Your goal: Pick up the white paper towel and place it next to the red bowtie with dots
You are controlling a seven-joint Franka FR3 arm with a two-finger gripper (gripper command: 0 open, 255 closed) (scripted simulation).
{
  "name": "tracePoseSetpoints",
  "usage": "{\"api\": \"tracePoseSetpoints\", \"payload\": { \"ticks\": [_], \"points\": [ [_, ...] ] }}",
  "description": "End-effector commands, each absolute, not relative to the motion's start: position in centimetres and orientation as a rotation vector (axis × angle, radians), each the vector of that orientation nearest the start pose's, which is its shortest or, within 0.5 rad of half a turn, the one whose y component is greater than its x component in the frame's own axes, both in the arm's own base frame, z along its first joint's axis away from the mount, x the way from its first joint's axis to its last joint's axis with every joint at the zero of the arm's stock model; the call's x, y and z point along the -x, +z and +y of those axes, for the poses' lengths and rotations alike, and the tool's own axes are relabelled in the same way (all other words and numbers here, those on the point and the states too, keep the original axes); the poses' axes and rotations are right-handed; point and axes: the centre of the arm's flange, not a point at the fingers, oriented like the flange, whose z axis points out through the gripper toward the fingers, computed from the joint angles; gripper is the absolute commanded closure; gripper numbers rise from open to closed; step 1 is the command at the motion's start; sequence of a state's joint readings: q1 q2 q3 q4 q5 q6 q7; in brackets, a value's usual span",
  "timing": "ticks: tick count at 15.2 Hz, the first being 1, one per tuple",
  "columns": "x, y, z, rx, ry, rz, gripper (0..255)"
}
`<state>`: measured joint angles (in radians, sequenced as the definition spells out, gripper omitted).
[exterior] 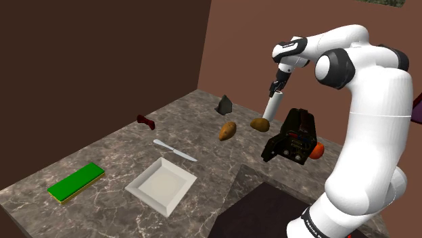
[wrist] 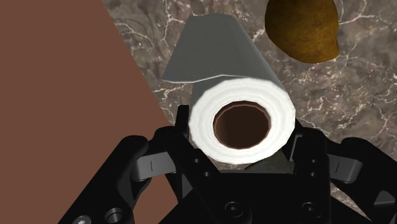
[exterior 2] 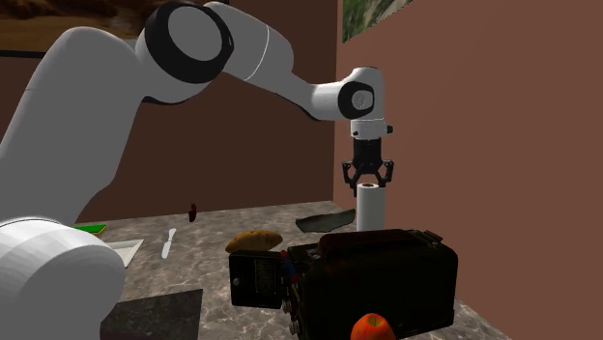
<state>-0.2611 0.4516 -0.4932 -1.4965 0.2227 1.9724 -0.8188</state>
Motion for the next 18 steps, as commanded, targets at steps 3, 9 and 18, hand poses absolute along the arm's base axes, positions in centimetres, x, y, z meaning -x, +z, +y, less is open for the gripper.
{"api": "tracePoseSetpoints", "payload": {
  "ticks": [3,9,18],
  "points": [
    [-54.4,46.3,-42.0,3.194,-0.091,-0.057,255],
    [-54.4,49.4,-42.0,3.194,-0.091,-0.057,255],
    [-55.1,52.4,-38.1,3.194,-0.091,-0.057,255]
  ]
}}
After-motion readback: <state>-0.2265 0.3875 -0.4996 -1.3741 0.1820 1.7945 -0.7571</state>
